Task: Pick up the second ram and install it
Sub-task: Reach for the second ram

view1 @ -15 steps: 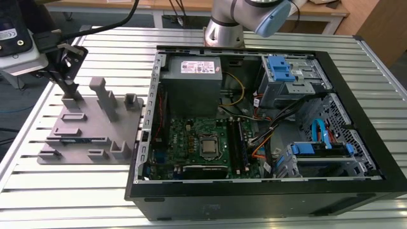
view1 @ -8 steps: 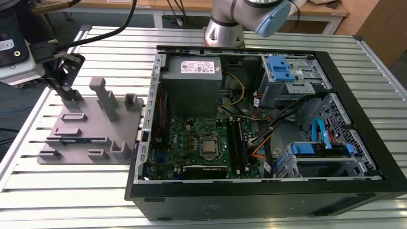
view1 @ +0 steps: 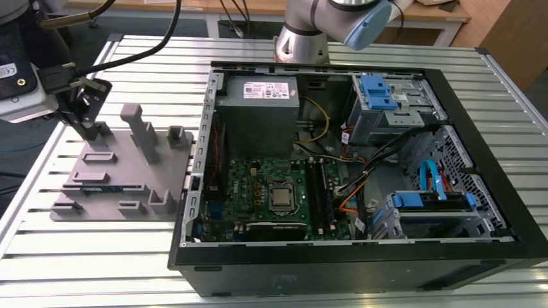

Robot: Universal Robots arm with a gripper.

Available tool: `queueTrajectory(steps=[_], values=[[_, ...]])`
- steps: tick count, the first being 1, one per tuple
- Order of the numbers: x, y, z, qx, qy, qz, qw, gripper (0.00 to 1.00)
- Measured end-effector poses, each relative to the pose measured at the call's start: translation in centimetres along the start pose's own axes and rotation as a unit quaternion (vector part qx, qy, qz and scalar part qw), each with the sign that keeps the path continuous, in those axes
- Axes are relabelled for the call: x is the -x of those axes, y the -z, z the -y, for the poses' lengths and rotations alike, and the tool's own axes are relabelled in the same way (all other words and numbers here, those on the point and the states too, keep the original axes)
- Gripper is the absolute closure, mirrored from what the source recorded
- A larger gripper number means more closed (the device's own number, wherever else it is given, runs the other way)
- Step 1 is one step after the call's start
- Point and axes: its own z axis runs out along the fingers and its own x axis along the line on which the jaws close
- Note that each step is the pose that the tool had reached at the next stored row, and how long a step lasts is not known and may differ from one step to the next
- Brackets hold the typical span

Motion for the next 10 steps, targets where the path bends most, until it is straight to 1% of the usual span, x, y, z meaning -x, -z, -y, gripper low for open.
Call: queueTrajectory(steps=[10], values=[[-0.54,-1.13,0.37,-0.0001,0.000,-0.0001,1.0000,0.89]])
